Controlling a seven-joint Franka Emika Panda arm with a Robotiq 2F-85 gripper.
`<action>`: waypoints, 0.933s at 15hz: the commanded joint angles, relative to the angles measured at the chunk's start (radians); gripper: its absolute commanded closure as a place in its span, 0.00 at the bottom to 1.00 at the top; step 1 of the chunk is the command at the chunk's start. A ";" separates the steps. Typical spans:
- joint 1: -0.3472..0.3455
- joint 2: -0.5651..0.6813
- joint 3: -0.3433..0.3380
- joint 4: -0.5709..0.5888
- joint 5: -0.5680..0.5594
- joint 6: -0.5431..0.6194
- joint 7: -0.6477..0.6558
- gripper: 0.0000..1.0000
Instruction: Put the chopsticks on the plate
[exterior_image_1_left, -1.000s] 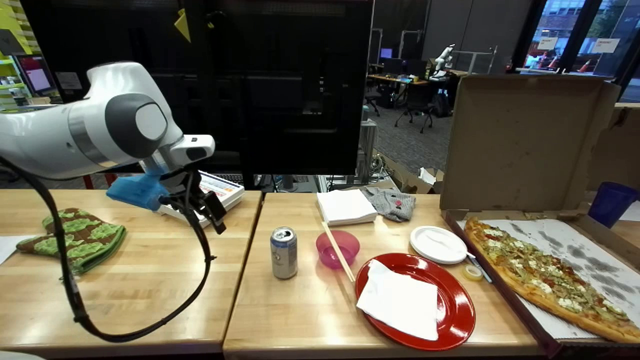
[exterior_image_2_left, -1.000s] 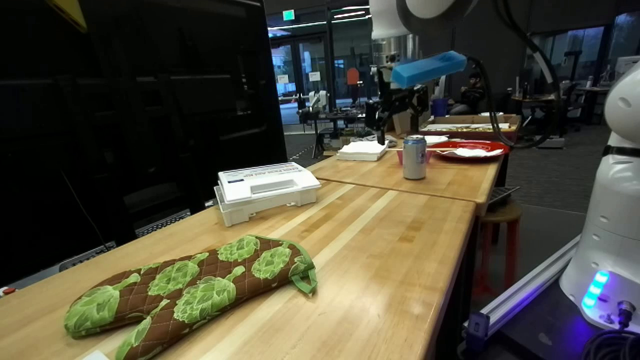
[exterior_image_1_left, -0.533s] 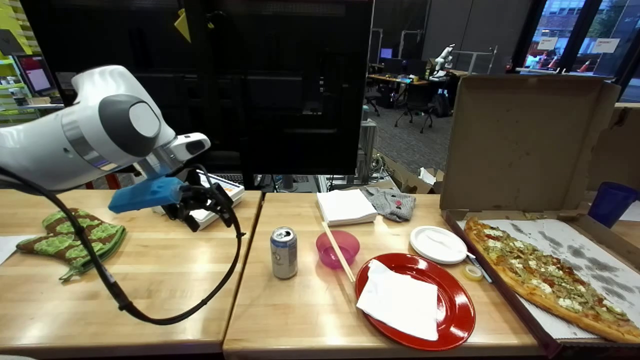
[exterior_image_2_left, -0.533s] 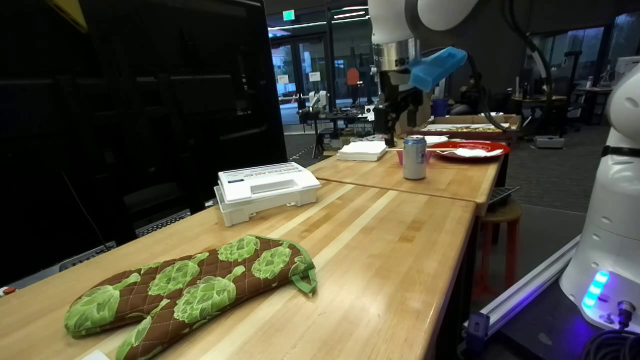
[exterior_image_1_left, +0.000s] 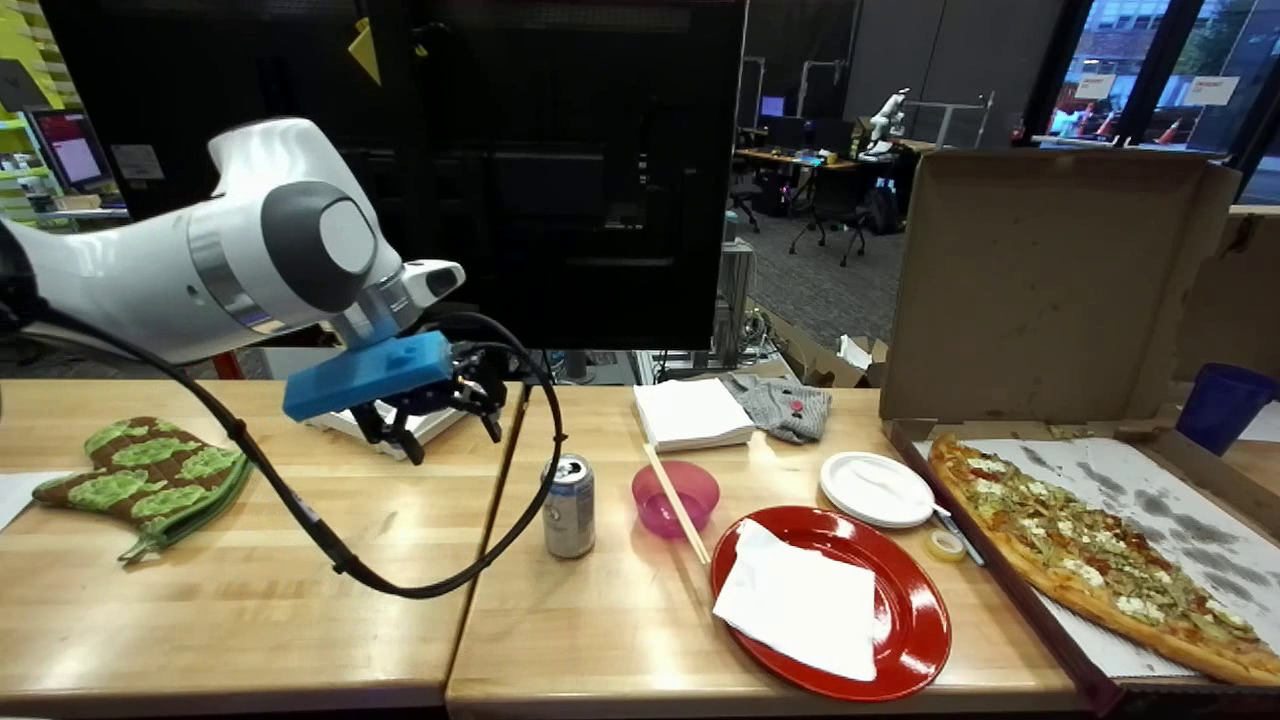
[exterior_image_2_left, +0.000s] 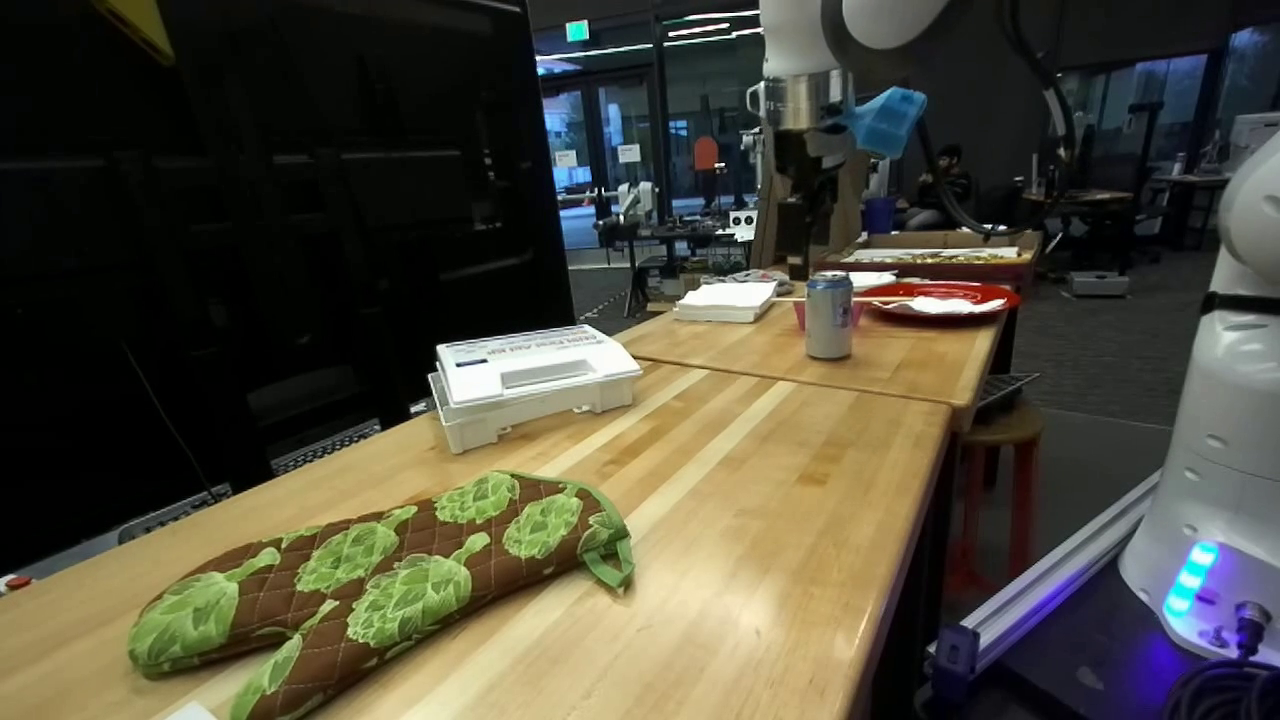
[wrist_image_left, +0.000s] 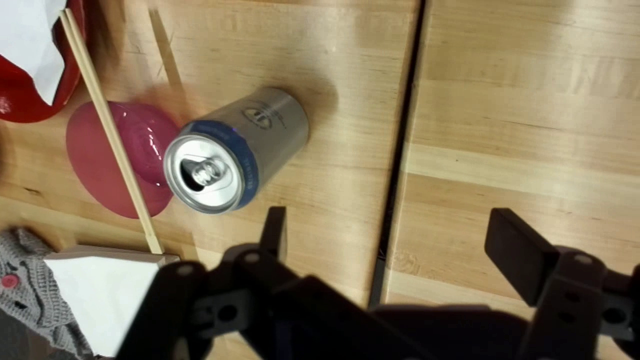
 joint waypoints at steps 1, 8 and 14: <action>-0.012 -0.027 -0.086 0.001 0.002 0.002 -0.087 0.00; -0.073 -0.057 -0.203 0.030 -0.001 -0.029 -0.200 0.00; -0.134 -0.034 -0.264 0.087 -0.001 -0.094 -0.251 0.00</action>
